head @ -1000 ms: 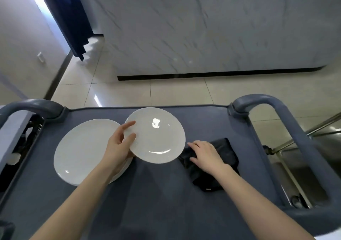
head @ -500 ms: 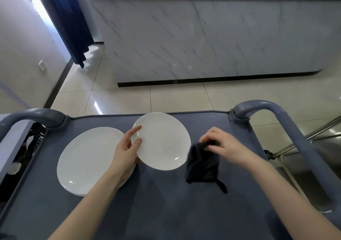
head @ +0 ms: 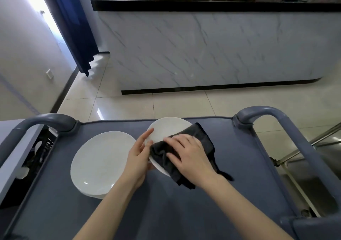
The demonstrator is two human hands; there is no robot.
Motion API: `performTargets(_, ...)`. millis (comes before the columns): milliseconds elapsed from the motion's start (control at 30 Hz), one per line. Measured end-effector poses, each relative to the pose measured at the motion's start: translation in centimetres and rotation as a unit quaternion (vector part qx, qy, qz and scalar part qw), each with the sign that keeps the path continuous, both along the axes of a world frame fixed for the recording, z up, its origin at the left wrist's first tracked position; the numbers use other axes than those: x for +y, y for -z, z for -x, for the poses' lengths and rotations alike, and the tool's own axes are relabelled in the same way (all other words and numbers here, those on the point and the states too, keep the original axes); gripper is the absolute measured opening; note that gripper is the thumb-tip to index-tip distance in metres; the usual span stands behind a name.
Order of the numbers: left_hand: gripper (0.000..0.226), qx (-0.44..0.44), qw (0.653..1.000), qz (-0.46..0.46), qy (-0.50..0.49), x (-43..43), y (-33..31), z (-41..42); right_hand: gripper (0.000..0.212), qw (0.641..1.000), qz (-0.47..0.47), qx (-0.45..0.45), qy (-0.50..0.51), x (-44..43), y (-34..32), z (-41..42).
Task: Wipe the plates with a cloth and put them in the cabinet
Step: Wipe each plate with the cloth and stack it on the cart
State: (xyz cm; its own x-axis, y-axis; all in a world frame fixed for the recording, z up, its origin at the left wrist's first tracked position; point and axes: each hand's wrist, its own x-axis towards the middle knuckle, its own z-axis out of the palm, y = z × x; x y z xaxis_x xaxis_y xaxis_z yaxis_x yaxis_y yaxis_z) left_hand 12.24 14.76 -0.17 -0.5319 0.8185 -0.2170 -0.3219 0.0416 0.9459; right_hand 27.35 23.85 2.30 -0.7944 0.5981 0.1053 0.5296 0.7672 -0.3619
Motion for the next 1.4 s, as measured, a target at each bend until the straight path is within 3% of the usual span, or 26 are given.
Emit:
performTargets(133, 0.032, -0.013, 0.999, -0.008, -0.035, -0.6, -0.4, 0.5, 0.050, 0.997, 0.056, -0.016, -0.040, -2.7, 1.4, -2.0)
performTargets(300, 0.034, 0.005, 1.000, -0.015, -0.013, -1.1, -1.1, 0.5, 0.052, 0.996, 0.047, -0.036, -0.073, -4.1, 1.7, -0.8)
performTargets(433, 0.034, 0.020, 1.000, -0.003, 0.015, -1.5, -1.5, 0.2, 0.056, 0.997, 0.024, -0.061, -0.038, -1.4, 1.1, 1.8)
performTargets(600, 0.040, 0.022, 0.999, -0.005, 0.044, -2.3, -0.9, -0.5, 0.056, 0.996, 0.060, -0.062, 0.030, 2.0, 0.3, 3.5)
performTargets(767, 0.039, -0.029, 0.999, -0.005, -0.019, -2.1, -0.7, 0.2, 0.054, 0.991, 0.088, -0.069, -0.069, -1.4, 1.7, 1.2)
performTargets(900, 0.039, 0.018, 0.999, 0.006, -0.051, -2.6, -1.3, 1.7, 0.052, 0.988, 0.071, -0.063, -0.122, -4.8, 4.1, -3.7)
performTargets(1033, 0.040, 0.035, 0.999, -0.009, -0.017, -2.4, -1.9, 1.6, 0.051, 0.995, 0.036, -0.088, -0.041, -3.9, 5.6, -5.5)
performTargets(1233, 0.041, 0.094, 0.994, 0.004, 0.050, -2.5, -1.8, 0.0, 0.054, 0.992, 0.107, -0.030, 0.064, 0.9, 4.6, -1.9)
performTargets(1400, 0.040, 0.050, 0.997, 0.020, 0.057, -2.5, -1.3, -1.5, 0.056, 0.996, 0.073, -0.033, -0.045, -0.3, 2.9, 0.7)
